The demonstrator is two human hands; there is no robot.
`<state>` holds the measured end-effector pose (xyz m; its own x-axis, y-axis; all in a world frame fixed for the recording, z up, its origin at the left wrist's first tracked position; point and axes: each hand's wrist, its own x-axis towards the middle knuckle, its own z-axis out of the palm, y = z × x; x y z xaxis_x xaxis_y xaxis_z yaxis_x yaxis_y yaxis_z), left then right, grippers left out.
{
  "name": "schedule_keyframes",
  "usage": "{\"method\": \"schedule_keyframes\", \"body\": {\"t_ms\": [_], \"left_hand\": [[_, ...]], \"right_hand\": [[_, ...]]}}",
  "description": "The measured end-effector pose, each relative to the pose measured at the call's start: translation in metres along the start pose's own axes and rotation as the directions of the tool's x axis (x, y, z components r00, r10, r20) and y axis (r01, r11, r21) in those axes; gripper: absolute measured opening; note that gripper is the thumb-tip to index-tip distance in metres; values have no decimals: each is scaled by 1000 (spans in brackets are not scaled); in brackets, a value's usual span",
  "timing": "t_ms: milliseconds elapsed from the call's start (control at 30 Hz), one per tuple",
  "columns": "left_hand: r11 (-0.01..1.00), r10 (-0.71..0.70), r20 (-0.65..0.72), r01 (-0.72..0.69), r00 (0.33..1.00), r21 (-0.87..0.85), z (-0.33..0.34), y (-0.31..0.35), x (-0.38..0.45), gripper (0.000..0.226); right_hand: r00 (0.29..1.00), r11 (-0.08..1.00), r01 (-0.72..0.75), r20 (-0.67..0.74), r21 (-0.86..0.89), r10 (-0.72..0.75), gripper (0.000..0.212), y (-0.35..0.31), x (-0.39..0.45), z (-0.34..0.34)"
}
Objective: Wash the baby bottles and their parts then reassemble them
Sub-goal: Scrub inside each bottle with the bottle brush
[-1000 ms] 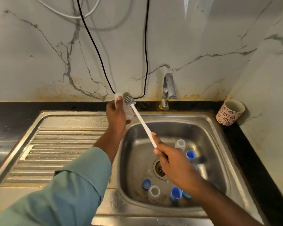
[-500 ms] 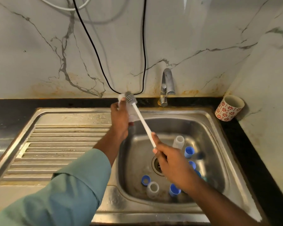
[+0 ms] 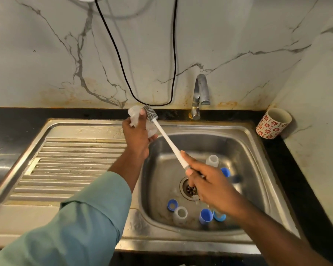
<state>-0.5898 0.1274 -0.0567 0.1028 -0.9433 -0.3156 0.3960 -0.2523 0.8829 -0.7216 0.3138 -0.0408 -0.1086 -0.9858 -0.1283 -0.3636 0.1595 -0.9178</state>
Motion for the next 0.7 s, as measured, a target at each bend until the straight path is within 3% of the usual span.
{"method": "schedule_keyframes", "body": {"t_ms": [67,167,267,400,533,633,700], "left_hand": [[1000,-8,-1,8,1000,-23,-4,-2,-3,52],[995,-18,-27,15,999,-99,-15,4,-2,49],[990,-16,-41,10,999,-139,-28,11,3,49],[1000,11,76,-11,997,-4,-32,11,-4,48],[998,22,-45,-25,999,-65,-40,23,12,43],[1000,2,53,-3,999,11,-33,13,7,44],[998,-52,58,54,997,-33,-28,10,3,42]], "right_hand": [[994,976,-111,22,188,109,45,-3,4,-7],[984,973,-170,81,154,159,31,-8,6,-10],[972,965,-222,116,138,207,31,-11,-1,4],[978,972,-207,-7,111,209,35,-15,8,16],[973,973,-228,-11,31,228,32,-19,-7,21],[966,971,-238,-96,16,239,32,-17,-8,22],[968,975,-219,-127,-24,214,33,-15,-9,21]]}}
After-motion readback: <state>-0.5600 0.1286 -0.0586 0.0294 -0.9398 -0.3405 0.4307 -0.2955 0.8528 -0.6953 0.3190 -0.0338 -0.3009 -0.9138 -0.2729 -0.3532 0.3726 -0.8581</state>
